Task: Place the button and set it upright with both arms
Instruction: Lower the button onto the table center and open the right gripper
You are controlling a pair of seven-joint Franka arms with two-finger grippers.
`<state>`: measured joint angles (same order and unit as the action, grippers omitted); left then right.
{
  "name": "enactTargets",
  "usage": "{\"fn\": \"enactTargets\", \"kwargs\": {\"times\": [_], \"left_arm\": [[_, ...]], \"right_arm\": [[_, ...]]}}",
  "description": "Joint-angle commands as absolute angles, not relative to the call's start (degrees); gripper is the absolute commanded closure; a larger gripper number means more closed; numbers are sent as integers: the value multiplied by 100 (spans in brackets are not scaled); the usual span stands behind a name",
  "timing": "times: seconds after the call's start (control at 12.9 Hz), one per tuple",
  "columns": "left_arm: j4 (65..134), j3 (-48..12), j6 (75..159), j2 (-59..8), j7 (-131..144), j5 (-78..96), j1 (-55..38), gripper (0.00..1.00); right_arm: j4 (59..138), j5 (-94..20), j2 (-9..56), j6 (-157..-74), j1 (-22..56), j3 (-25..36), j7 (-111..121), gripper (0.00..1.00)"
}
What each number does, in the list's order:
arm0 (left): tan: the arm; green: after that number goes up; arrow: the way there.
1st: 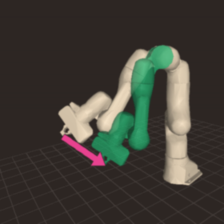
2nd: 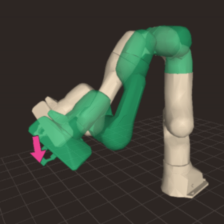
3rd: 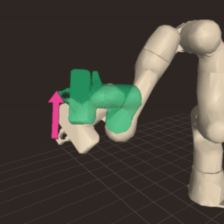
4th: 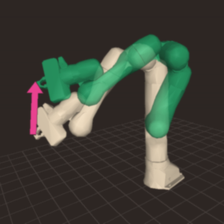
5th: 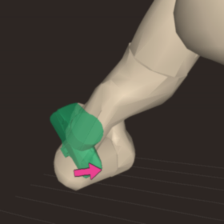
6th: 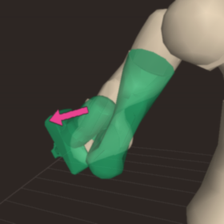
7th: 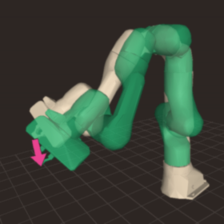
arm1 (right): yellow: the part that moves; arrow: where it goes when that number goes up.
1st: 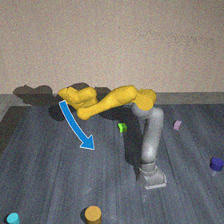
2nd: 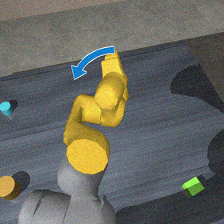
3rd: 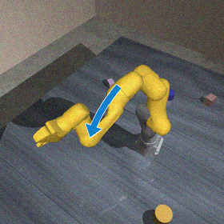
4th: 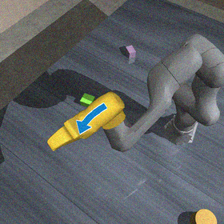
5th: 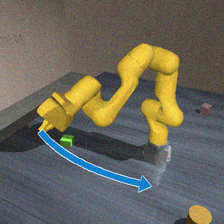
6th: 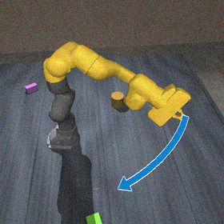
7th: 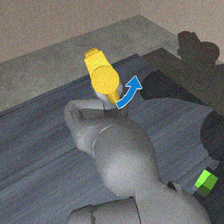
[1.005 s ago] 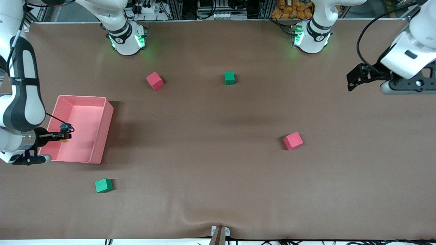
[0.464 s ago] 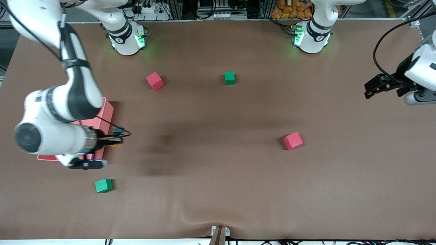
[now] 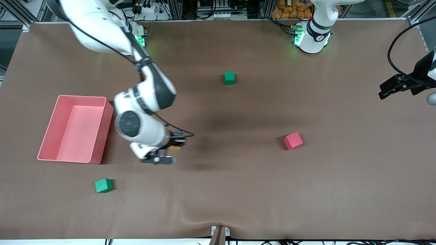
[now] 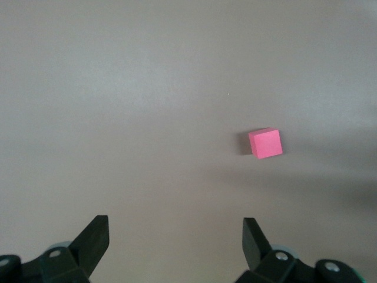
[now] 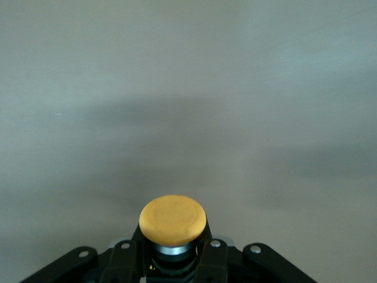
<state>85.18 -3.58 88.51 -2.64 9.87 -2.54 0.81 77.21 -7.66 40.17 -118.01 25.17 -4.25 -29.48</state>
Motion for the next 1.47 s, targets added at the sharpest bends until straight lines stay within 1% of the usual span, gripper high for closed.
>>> {"fn": "enactTargets", "kwargs": {"times": [0.0, 0.31, 0.46, 0.7, 0.77, 0.85, 0.93, 1.24, 1.31, 1.39], "left_arm": [[8464, -395, 8771, -255, 932, -343, 237, 0], [8455, -396, 8780, -264, 923, -351, 237, 0], [8464, -448, 8772, -237, 923, -352, 194, 0], [8490, -457, 8771, -299, 932, -308, 123, 0], [8499, -466, 8763, -351, 932, -273, 62, 0], [8490, -483, 8771, -473, 940, -272, -52, 0], [8490, -492, 8763, -492, 949, -272, -114, 0], [8490, -694, 8613, -940, 1098, -194, -360, 0], [8490, -712, 8613, -1062, 1220, -89, -456, 0], [8490, -712, 8613, -1194, 1283, 60, -622, 0]], "right_arm": [[7471, -809, 4446, -12259, 2969, -369, -3269, 100], [7462, -756, 4876, -12681, 3637, -343, -3576, 100], [7471, -677, 5149, -13181, 3954, -299, -3638, 100], [7488, -554, 5282, -13289, 4165, -290, -3656, 100], [7480, -545, 5352, -13306, 4244, -281, -3708, 98], [7471, -519, 5387, -13359, 4263, -273, -3779, 83], [7471, -519, 5362, -13385, 4254, -272, -3814, 1], [7190, -519, 5248, -13211, 4157, -211, -3832, 0], [7172, -527, 5125, -12975, 4166, -46, -3841, 0], [7163, -536, 4994, -12572, 4149, 113, -3841, 0]]}}
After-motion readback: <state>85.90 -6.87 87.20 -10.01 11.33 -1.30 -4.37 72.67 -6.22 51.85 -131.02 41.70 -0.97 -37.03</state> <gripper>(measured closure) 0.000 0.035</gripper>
